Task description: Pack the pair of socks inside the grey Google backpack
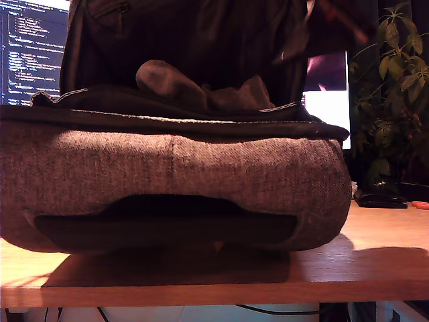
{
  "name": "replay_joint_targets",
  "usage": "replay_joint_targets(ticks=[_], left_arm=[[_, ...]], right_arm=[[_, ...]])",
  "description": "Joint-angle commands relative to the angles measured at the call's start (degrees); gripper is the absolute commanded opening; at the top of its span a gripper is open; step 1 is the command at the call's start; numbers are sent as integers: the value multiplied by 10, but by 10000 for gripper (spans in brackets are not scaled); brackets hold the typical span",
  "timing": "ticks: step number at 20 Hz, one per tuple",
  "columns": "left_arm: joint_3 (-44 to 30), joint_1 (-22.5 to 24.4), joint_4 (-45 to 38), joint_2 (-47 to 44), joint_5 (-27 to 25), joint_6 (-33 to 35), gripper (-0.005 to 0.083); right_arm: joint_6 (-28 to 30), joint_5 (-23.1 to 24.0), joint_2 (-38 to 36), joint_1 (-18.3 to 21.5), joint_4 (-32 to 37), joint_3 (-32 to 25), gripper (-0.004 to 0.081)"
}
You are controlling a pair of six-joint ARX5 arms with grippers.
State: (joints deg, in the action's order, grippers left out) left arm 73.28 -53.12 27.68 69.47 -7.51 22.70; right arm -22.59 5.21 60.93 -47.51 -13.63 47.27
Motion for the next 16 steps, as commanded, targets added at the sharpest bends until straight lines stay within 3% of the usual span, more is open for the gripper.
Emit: replay_joint_targets(ticks=[1,5,8,10,13,16], left_arm=[[21,5,-24,-9,2,-2,-24],[21,9,-24,-9,2,-2,-24],[21,12,-19,-9,5,-2,-24],[21,14,-11,-9,7,-2,-24],[21,28,13,-8,18,-11,-24],[21,47,43,1,58,-38,-24]], right_arm=[[3,3,-15,-5,-29,1,529],[8,37,-75,-23,-124,1,526],[31,76,-135,-32,-209,1,464],[36,105,-170,-32,-258,0,331],[47,185,-211,-30,-309,0,4],[47,225,-228,-30,-317,0,-10]])
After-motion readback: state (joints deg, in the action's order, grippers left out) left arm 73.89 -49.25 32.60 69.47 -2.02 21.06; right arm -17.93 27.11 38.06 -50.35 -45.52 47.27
